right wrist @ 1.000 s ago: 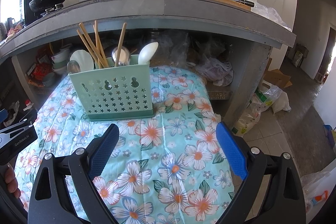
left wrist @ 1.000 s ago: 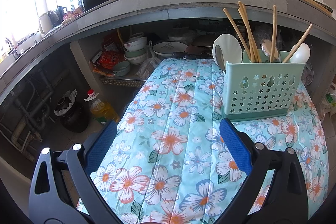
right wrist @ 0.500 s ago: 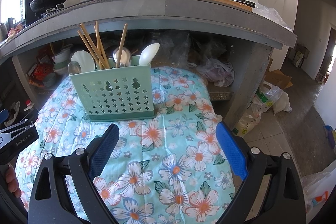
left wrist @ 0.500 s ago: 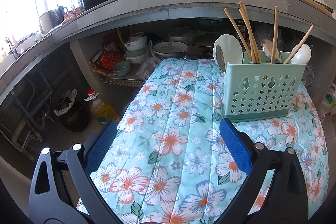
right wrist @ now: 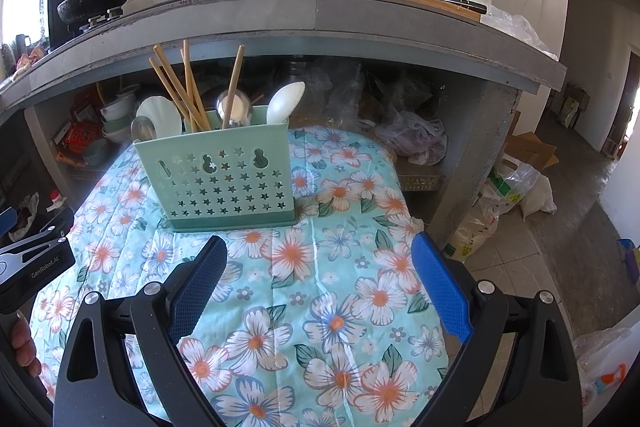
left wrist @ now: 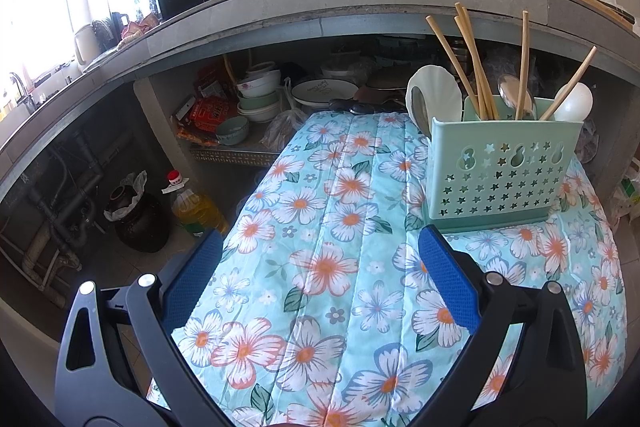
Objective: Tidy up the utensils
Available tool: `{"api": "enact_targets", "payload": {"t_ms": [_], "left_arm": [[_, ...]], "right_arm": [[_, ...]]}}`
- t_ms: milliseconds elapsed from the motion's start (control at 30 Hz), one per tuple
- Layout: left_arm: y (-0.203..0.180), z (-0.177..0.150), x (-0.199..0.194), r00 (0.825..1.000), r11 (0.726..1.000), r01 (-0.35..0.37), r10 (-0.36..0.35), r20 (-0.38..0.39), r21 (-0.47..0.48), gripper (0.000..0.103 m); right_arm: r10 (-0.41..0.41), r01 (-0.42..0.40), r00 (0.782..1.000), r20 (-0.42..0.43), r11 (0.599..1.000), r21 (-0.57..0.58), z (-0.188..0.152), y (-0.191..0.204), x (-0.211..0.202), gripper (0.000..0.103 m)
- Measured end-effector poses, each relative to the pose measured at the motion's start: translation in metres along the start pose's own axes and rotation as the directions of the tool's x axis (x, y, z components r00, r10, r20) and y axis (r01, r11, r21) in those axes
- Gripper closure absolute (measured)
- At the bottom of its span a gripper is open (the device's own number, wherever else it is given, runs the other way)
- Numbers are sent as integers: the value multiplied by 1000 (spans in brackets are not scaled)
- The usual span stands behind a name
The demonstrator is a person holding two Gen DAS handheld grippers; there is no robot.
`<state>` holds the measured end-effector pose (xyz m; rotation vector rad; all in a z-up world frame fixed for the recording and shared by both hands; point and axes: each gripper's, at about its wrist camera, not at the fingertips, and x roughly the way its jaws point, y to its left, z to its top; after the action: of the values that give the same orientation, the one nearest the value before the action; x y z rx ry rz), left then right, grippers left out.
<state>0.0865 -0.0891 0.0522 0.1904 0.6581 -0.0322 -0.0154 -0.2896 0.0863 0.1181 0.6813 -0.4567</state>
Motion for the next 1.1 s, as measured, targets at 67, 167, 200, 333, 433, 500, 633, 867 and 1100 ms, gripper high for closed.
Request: {"api": "enact_targets", "payload": {"t_ms": [67,167,200,333,433,500,633,867,1100], "left_arm": [[0,0,0,1000,1000,-1,1,1,0,9],[0,0,0,1000,1000,-1,1,0,-1,9],[0,0,0,1000,1000,-1,1,1,-1,9],[-1,0,0,1000,1000,-1,1,-1,0,9],[1,0,-1,1000,1000,0,0,-3,-1,9],[1,0,-2,1000,1000,1,-1,-4,0,9],[1,0,-2,1000,1000,1,-1,-5,-1,9],[0,0,-1,1000,1000,2,-2,-4,0,9],[0,0,-1,1000,1000,1,-1,-4,-1,9]], "right_arm": [[0,0,1000,1,1000,1,0,0,0,12],[0,0,1000,0,1000,2,0,0,0,12],[1,-1,1000,0,1000,2,0,0,0,12],[2,-2,1000,-1,1000,1,0,0,0,12],[3,-3,1000,-1,1000,1,0,0,0,12],[3,-3,1000,-1,1000,2,0,1,0,12],[4,-4,1000,-2,1000,3,0,1,-1,12],[5,-5,1000,-2,1000,3,0,1,-1,12],[6,-6,1000,-3,1000,4,0,2,-1,12]]}}
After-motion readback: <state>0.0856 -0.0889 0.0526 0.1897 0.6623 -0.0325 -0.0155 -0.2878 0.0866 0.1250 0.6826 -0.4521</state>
